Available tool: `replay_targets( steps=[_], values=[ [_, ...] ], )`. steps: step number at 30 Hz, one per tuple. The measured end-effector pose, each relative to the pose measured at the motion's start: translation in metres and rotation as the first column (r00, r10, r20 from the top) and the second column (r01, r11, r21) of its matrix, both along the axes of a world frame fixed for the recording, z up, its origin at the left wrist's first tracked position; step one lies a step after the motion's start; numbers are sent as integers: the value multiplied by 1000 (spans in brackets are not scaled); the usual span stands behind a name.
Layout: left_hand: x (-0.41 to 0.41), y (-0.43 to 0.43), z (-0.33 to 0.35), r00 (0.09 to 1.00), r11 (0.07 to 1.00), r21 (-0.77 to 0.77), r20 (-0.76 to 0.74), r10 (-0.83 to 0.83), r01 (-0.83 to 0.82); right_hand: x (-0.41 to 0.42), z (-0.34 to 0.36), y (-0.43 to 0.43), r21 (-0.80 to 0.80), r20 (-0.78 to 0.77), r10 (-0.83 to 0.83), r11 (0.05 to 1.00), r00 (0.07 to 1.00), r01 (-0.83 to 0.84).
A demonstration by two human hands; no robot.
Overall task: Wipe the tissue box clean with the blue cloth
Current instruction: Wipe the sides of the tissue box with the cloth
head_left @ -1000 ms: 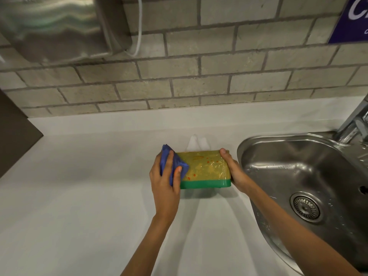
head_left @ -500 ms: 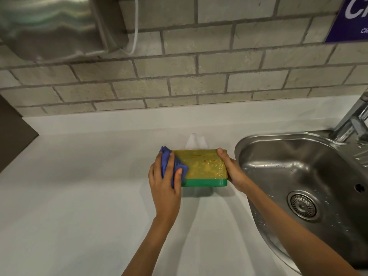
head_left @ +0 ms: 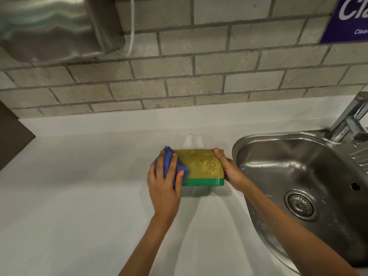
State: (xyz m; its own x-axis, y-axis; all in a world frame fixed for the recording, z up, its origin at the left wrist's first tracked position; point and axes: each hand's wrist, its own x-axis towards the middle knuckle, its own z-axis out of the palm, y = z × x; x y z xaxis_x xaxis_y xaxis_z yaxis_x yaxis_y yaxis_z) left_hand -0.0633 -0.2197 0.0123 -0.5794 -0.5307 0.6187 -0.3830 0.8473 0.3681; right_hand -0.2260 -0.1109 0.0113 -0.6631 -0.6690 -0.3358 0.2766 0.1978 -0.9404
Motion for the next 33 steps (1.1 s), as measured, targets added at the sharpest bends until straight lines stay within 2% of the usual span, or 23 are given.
replay_targets(
  steps=[3, 7, 9, 12, 18, 21, 25, 30, 33],
  values=[
    [-20, 12, 12, 998, 1000, -23, 58, -10, 12, 2, 0, -1, -7, 5, -15, 1000, 1000, 15],
    [-7, 23, -8, 980, 967, -198, 151, -131, 159, 2, 1, 1, -9, -13, -8, 1000, 1000, 8],
    [6, 12, -16, 980, 954, -247, 143, -137, 170, 3, 2, 2, 8, -25, -4, 1000, 1000, 5],
    [10, 0, -9, 995, 990, -124, 80, -63, 72, 4, 1, 4, 22, -24, -10, 1000, 1000, 11],
    [-4, 3, 14, 983, 985, 148, 173, 66, -93, 6, 3, 5, 9, 14, -19, 1000, 1000, 19],
    [-16, 10, 23, 979, 969, 201, 168, 112, -145, 7, 4, 4, 18, 17, -31, 999, 999, 30],
    [-26, 21, 25, 958, 991, 47, 263, 113, -129, 10, 5, 3, 6, 8, -43, 999, 999, 43],
    [-4, 15, 0, 946, 987, -148, 325, -5, 56, 11, 6, 4, -3, -11, -44, 999, 999, 44],
    [-4, 2, 4, 968, 993, -113, 250, 10, 19, 11, 5, 4, 0, -2, -69, 998, 998, 69]
  ],
)
